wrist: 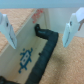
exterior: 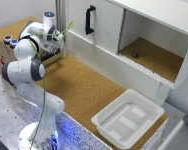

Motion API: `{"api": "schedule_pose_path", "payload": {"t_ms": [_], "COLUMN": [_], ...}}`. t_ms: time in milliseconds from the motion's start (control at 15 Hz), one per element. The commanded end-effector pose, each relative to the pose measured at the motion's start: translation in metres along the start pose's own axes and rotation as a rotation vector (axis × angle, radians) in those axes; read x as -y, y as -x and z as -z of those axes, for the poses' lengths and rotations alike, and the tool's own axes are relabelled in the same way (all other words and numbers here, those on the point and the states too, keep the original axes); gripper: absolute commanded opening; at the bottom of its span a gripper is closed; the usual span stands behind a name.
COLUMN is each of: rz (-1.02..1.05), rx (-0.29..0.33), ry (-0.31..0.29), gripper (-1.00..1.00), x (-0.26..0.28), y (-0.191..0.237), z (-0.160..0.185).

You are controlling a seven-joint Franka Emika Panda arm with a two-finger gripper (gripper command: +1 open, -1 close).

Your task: Turn off the green led light

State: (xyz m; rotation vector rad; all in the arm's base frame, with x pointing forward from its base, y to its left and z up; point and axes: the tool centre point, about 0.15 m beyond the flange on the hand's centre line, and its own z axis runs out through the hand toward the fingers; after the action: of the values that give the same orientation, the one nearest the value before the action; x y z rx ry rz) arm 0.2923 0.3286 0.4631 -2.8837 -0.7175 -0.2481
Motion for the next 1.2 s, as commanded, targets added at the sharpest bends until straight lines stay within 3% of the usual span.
{"api": "schedule_pose_path", "payload": {"t_ms": [0,133,333,400,733,1133], "rz": [0.264,0.423,0.541,0.571,0.697,0.795], "rx": [0.042,0.103,0.111,0.113,0.114,0.144], "ry": [0.055,0.139,0.074,0.061,-0.007,-0.043], "gripper": [1.00,1.00,1.00,-1.00,-1.00,-1.00], "x": [0.061,0.085,0.120,0.127,0.155,0.169], "y": [0.017,0.025,0.032,0.035,0.037,0.050], "z": [0.073,0.058,0.049,0.048,0.036,0.007]}}
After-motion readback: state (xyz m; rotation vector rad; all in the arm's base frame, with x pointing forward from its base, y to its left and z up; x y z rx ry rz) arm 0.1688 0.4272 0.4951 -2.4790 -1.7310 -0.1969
